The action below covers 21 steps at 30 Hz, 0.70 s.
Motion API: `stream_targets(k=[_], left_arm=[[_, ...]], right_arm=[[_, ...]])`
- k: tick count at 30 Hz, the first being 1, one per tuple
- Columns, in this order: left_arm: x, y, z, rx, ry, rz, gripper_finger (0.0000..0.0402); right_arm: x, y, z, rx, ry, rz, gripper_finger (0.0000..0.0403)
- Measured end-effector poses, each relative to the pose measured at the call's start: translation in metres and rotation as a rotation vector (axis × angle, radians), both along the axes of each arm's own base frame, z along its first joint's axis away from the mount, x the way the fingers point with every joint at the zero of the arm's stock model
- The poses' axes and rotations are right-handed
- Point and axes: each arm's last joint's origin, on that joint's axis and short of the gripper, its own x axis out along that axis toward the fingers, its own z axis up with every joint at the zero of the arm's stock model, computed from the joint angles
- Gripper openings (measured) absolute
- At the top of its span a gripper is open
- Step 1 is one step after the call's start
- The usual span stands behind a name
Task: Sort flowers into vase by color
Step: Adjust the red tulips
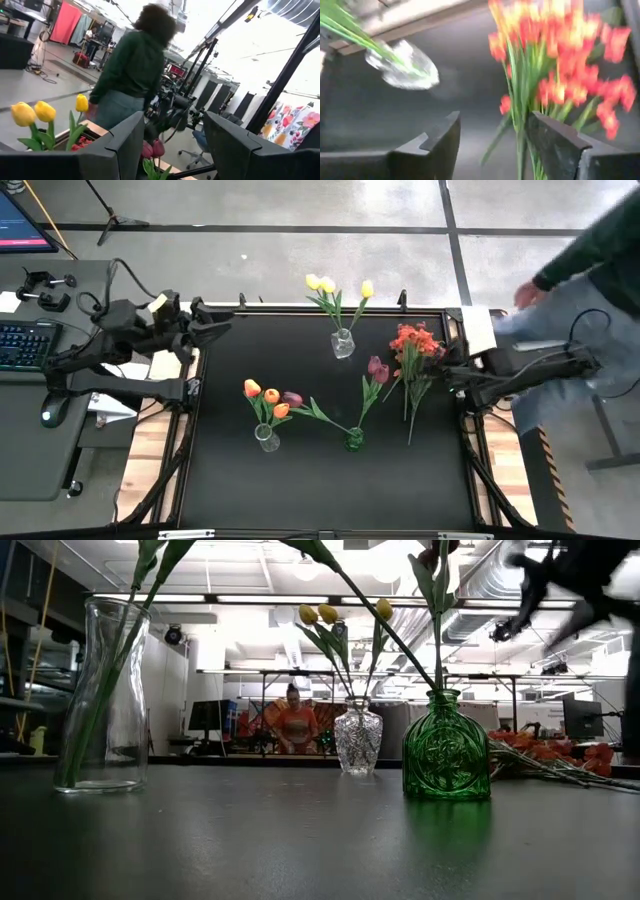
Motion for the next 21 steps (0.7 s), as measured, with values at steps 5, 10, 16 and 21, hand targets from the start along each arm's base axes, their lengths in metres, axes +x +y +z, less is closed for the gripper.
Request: stream_targets(k=[5,10,16,21], left_arm=[[-0.007,0.0,-0.003,0.03,0.038,0.042,0.0193],[-0.004,0.002,-0.008,-0.012,0.086,0.075,0.0193],[0.007,0.003,-0.012,-0.016,0.123,0.07,0.019],[0.021,0.001,-0.019,-0.042,0.181,0.025,0.0168]], right_arm=[[0.003,-0.002,0.07,-0.228,-0.164,0.102,0.0221],[0.046,0.015,0.123,-0.444,-0.403,0.464,0.018],[0.126,0.055,0.113,-0.521,-0.38,0.809,0.0034],[0.178,0.096,0.102,-0.44,-0.319,1.056,0.0015]])
